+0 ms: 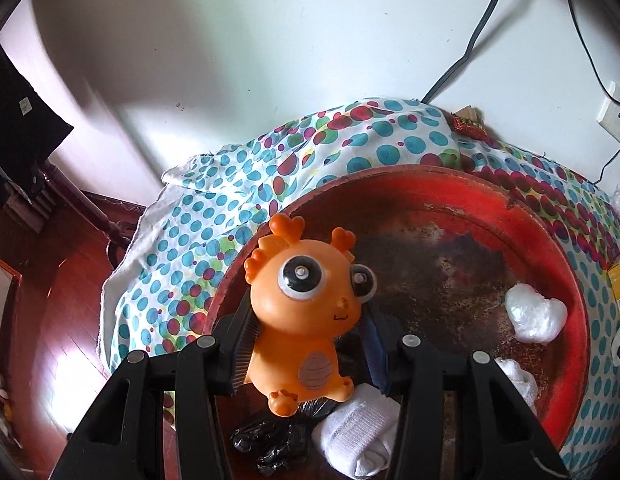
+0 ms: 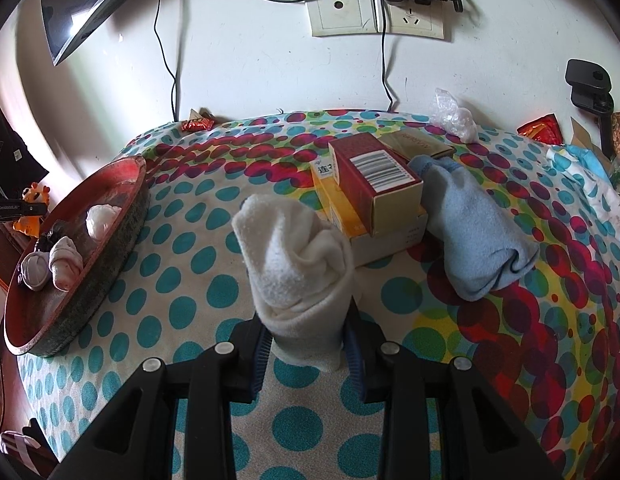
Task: Organize objects
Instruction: 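Carry the orange toy with the left gripper into the red tray and release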
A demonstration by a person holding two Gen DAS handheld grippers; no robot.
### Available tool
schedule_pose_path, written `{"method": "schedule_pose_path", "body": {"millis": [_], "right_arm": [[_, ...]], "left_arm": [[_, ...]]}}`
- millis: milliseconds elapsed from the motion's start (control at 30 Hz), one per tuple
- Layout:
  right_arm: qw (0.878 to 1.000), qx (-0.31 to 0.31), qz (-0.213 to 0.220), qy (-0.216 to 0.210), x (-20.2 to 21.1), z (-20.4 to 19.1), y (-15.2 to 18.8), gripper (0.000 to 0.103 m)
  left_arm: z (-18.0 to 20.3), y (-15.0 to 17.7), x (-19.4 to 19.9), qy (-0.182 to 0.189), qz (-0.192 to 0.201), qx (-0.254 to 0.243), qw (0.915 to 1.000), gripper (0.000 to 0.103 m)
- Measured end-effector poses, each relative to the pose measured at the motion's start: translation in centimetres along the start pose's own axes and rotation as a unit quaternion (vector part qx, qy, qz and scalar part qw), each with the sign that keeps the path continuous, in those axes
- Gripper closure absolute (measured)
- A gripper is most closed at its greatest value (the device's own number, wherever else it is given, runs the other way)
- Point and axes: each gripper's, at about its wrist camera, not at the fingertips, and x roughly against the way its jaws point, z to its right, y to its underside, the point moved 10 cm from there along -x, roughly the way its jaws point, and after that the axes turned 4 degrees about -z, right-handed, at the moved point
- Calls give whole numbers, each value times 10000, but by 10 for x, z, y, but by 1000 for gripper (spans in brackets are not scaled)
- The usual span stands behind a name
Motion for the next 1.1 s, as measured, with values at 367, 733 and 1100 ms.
{"method": "schedule_pose_path", "body": {"millis": [367, 733, 1100], "right_arm": [[10000, 22, -6, 49, 0, 1, 0, 69], [9998, 113, -30, 186, -1, -3, 1, 69], [9995, 167, -39, 277, -2, -3, 1, 69]], "left_arm": [[0, -5, -16, -47, -110, -130, 9998, 58], [1, -4, -27, -58, -154, -145, 9998, 57], [-8, 1, -31, -139, -141, -140, 9997, 53]]}}
